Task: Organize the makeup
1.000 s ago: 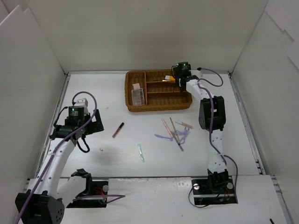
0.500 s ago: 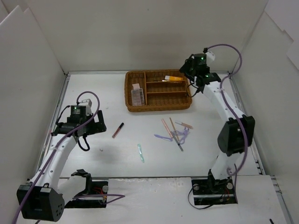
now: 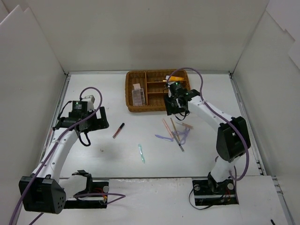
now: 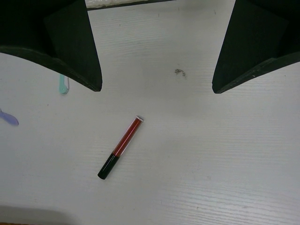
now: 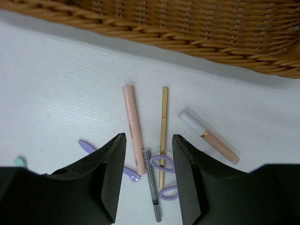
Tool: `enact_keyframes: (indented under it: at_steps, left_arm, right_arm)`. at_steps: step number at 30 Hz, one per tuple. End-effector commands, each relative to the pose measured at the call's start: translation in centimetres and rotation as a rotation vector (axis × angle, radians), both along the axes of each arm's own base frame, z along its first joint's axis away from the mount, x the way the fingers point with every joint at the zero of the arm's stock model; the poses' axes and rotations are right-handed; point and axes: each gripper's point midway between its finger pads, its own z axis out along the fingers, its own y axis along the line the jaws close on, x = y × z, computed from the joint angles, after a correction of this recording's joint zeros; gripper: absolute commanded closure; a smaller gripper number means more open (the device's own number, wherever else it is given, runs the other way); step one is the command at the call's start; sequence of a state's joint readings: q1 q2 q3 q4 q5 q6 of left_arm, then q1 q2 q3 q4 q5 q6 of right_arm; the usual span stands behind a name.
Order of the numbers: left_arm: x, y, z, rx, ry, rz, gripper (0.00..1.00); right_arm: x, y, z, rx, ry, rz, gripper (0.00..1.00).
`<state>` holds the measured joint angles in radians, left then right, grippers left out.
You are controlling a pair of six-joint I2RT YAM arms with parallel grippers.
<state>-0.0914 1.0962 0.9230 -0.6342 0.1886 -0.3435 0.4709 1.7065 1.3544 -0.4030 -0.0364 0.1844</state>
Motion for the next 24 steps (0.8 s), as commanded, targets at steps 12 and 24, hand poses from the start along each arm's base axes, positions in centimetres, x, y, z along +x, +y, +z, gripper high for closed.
enact_keyframes:
  at_steps: [12, 24]
  left_arm:
    - [1.3, 0.1, 1.0, 0.012, -0.054, -0.02, 0.01]
    - [1.5, 0.1, 0.7, 0.013, -0.045, -0.02, 0.01]
  right_arm:
    - [-2.2, 2.6, -7.7, -0.15, 0.191, 0.257, 0.62]
    - [-2.8, 3.7, -8.1, -0.159, 0.209, 0.346, 0.91]
